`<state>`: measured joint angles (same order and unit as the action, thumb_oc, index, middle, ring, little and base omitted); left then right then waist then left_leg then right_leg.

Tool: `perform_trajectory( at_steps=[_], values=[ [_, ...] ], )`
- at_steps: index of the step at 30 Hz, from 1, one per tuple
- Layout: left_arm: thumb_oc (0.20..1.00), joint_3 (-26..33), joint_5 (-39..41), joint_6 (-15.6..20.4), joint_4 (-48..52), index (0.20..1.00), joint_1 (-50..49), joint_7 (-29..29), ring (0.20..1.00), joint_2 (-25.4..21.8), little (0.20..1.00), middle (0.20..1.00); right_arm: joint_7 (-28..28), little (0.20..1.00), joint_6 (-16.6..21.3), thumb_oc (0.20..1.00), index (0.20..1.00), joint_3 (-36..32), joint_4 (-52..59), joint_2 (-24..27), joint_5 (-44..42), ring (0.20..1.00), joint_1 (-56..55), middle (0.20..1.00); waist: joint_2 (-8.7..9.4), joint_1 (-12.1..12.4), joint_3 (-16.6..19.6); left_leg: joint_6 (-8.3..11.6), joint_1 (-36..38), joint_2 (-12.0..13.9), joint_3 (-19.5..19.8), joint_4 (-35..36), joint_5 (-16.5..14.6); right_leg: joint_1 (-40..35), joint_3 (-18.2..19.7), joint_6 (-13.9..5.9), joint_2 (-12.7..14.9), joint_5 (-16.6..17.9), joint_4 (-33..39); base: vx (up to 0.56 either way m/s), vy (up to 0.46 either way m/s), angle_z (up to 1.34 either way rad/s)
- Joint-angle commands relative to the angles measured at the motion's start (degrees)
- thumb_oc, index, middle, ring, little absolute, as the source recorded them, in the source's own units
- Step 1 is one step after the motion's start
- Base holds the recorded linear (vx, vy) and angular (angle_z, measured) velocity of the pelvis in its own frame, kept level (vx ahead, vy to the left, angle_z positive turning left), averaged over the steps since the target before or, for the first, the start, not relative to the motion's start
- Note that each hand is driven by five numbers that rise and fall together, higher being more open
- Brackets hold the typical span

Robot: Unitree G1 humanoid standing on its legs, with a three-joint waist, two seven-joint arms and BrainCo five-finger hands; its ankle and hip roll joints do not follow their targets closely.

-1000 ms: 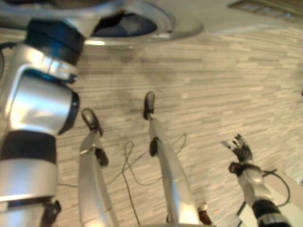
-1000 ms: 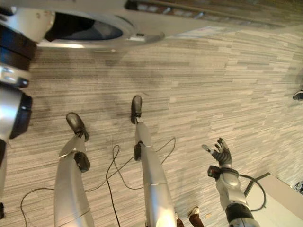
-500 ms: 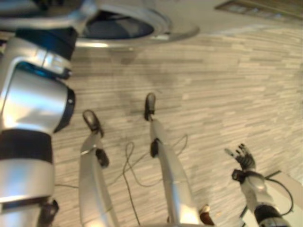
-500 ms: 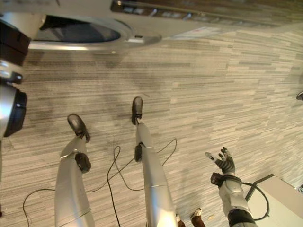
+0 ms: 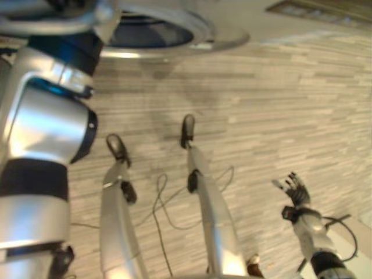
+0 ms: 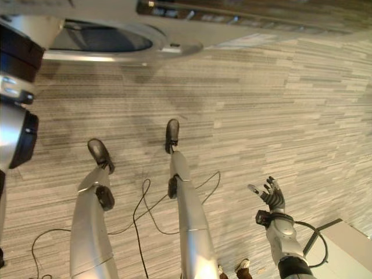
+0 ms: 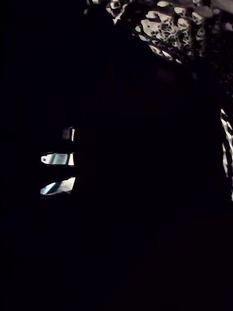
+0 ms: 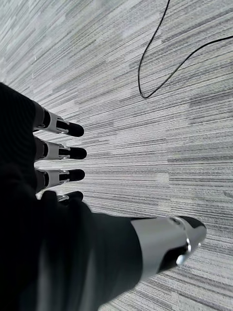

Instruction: Grab the laundry basket,head to the washer,open it,put in the laundry and shut it.

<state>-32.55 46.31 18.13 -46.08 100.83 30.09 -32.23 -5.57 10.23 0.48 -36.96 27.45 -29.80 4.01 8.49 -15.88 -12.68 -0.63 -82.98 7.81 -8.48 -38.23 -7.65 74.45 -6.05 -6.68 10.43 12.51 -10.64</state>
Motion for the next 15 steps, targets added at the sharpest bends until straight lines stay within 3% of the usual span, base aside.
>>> perform_trajectory(
  at_steps=[1, 4, 9, 15],
  values=[
    [1.000, 0.94, -0.96, 2.02, 3.20, 1.000, 5.48, -3.43, 1.000, -3.34, 1.000, 1.000, 0.00, 1.000, 0.23, 1.000, 1.000, -3.33, 2.50, 7.41, -1.95, 1.000, -2.96, 1.000, -4.56, -2.88, -2.97, 1.19, 7.78, 0.10, 4.90, 12.86, 1.63, -7.11, -2.14, 0.56, -2.61, -20.68, -15.62, -0.04, 0.016, -0.01],
    [1.000, 0.36, -2.22, 0.81, 2.23, 1.000, 4.51, -4.23, 1.000, -4.40, 1.000, 1.000, 0.26, 1.000, -0.01, 1.000, 1.000, -3.12, 1.86, 7.33, -2.11, 1.000, -2.91, 1.000, -4.46, -2.78, -3.06, 1.20, 7.83, 0.13, 5.07, 12.76, 1.78, -7.41, -2.41, 0.66, -2.59, -20.61, -15.67, -0.04, 0.001, -0.02],
    [1.000, 2.54, -5.56, -2.70, -3.52, 1.000, 0.10, -4.48, 1.000, -0.70, 1.000, 1.000, -1.56, 1.000, 0.56, 1.000, 1.000, 0.45, -9.82, 3.81, -2.96, 1.000, 3.70, 1.000, -4.98, -1.02, -3.71, 1.09, 8.91, -0.13, 4.84, 12.85, 2.23, -7.76, -2.60, 1.02, -2.46, -21.04, -16.74, -0.02, -0.004, 0.01],
    [1.000, 6.42, -8.42, -3.19, 0.43, 1.000, -9.84, -5.10, 1.000, 0.31, 1.000, 1.000, -2.37, 1.000, 0.71, 1.000, 1.000, 0.96, -11.82, 2.04, -3.69, 1.000, 5.55, 1.000, -4.85, 0.00, -4.65, 1.29, 10.66, -0.62, 4.65, 14.71, 2.93, -9.37, -2.92, 1.07, -2.02, -20.52, -15.19, -0.01, 0.001, 0.03]
  ],
)
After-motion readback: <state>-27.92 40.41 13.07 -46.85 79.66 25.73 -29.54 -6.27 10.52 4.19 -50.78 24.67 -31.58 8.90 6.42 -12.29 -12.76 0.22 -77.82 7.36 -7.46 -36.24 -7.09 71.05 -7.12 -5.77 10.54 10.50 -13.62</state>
